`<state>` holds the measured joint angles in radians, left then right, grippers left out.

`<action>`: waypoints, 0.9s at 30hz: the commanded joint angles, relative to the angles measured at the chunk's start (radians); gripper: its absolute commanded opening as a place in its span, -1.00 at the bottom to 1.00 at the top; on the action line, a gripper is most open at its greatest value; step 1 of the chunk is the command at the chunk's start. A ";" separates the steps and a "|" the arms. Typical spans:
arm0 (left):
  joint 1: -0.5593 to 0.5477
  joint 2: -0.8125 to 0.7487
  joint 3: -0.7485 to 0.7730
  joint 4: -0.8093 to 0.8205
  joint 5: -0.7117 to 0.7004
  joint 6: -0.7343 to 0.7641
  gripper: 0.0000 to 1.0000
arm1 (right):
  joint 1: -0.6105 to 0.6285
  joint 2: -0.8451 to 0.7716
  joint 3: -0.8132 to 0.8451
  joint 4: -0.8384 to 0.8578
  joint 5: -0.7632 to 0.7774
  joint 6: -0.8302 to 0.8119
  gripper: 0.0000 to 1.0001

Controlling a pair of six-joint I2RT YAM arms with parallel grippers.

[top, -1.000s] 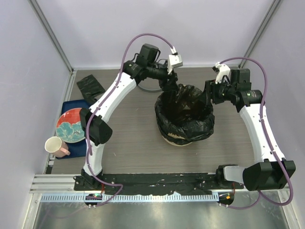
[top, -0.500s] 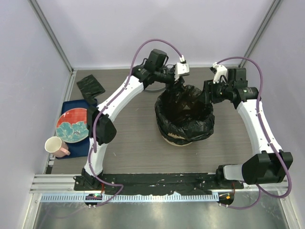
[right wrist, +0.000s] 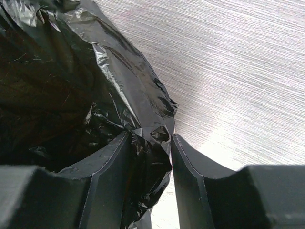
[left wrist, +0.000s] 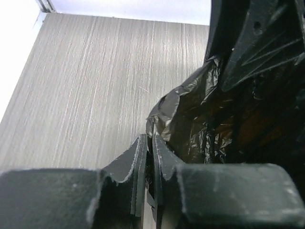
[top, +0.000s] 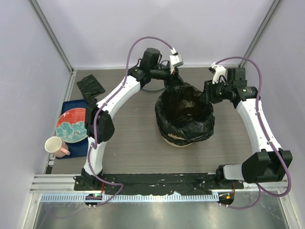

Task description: Put the trash bags into the trash bin

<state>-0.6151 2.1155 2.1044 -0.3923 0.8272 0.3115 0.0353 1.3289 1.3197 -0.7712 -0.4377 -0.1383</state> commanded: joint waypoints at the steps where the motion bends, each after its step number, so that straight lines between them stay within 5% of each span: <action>1: 0.031 -0.005 0.017 0.142 0.107 -0.234 -0.81 | -0.002 -0.008 0.033 0.030 -0.016 -0.032 -0.06; 7: 0.046 0.090 0.129 0.079 0.096 -0.449 -1.00 | -0.003 -0.016 0.033 0.047 -0.038 -0.083 0.27; 23: 0.052 0.155 0.111 -0.149 0.016 -0.476 -0.99 | 0.021 0.006 0.052 0.110 -0.070 -0.337 0.33; 27: 0.103 0.147 0.159 -0.164 -0.052 -0.439 0.15 | 0.020 0.023 0.075 0.095 -0.047 -0.320 0.30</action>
<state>-0.5602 2.2719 2.1792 -0.4942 0.8448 -0.1722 0.0505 1.3418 1.3354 -0.7040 -0.4923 -0.4400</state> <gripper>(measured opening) 0.366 0.655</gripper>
